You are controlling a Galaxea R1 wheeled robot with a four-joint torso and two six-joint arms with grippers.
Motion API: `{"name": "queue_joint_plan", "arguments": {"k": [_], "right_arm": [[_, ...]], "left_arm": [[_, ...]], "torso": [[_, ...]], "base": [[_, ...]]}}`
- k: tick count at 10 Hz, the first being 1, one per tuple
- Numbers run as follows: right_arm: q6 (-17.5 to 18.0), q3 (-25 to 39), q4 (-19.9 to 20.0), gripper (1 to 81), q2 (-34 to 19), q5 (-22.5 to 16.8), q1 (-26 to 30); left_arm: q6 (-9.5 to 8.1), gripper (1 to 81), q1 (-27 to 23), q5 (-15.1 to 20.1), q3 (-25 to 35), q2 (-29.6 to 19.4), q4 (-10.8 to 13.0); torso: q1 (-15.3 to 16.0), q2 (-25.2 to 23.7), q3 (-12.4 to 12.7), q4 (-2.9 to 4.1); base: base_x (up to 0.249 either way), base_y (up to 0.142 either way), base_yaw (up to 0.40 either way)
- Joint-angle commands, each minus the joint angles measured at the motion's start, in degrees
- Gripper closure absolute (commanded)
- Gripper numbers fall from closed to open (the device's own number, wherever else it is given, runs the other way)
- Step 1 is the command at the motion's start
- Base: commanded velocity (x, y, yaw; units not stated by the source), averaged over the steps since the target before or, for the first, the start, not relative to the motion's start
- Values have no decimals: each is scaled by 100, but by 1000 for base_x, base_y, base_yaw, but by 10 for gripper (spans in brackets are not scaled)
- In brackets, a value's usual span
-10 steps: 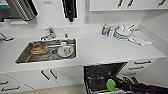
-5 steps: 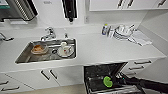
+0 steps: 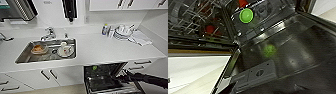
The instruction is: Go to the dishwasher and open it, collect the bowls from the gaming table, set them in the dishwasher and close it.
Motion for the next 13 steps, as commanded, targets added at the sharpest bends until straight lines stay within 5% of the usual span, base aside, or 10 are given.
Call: {"name": "queue_joint_plan", "arguments": {"k": [1,5,8,10,11,13], "right_arm": [[-54,1450,160,10,-1979,-817,102],[-81,1864,124,10,-2541,-808,-1094],[-133,2030,98,10,-2638,-712,-1903],[-230,2171,19,10,-2506,-606,-2439],[-326,2067,-16,10,-2244,-563,-2739],[-475,1707,-34,10,-1762,-501,-3195]], "left_arm": [[5,10,0,551,-528,327,-91],[5,10,-53,534,-748,468,-82],[5,10,-61,191,-801,476,-100],[5,10,-87,129,-889,503,-100],[5,10,-87,120,-933,529,-100],[5,10,-105,111,-941,538,-91]], "torso": [[0,0,0,0],[0,0,0,0],[0,0,0,0],[0,0,0,0],[369,-575,0,0],[461,-731,0,0]], "base": [[0,0,0],[0,0,0],[0,0,0],[0,0,0],[0,0,0],[0,0,0]]}}
